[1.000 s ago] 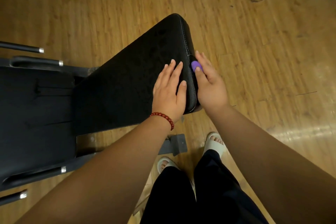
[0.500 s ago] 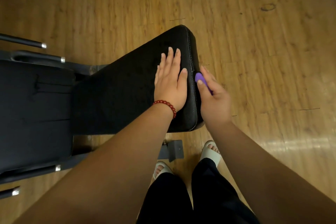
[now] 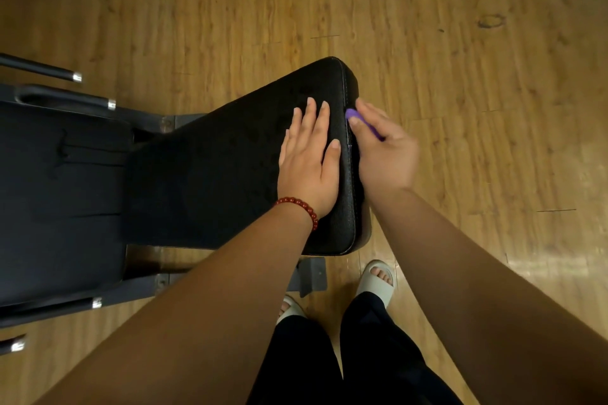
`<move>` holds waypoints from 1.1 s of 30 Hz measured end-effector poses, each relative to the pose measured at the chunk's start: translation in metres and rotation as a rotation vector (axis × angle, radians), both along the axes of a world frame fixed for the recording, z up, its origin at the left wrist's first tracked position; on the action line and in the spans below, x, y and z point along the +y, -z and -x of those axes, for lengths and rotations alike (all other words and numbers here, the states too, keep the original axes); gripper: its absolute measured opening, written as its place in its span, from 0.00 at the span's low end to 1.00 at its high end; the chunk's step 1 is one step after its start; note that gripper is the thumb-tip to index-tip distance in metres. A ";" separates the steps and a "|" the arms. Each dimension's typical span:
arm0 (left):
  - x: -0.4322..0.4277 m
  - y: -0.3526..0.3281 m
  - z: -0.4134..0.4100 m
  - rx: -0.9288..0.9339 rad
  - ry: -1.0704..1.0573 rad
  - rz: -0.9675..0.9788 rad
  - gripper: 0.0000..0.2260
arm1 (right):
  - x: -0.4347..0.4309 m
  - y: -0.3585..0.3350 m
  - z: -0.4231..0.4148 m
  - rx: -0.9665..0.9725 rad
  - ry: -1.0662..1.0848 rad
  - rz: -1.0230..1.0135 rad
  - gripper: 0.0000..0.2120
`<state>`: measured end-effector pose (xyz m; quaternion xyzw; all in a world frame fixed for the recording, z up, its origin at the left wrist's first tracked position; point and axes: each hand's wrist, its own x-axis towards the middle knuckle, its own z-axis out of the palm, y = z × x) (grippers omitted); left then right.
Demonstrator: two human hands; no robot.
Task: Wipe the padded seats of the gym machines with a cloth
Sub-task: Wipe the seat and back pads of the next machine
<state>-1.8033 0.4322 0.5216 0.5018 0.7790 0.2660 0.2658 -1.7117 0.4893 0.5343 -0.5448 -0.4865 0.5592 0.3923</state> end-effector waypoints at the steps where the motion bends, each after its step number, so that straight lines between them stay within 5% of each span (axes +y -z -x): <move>1: 0.000 0.001 0.000 -0.002 0.001 -0.001 0.23 | -0.007 -0.001 -0.005 -0.003 -0.005 0.015 0.14; 13: 0.001 0.003 0.001 -0.008 -0.002 -0.010 0.24 | 0.003 0.000 -0.004 0.051 0.047 0.140 0.12; 33: 0.020 -0.017 0.011 -0.092 -0.128 -0.053 0.24 | 0.001 0.007 -0.013 0.045 -0.046 0.043 0.13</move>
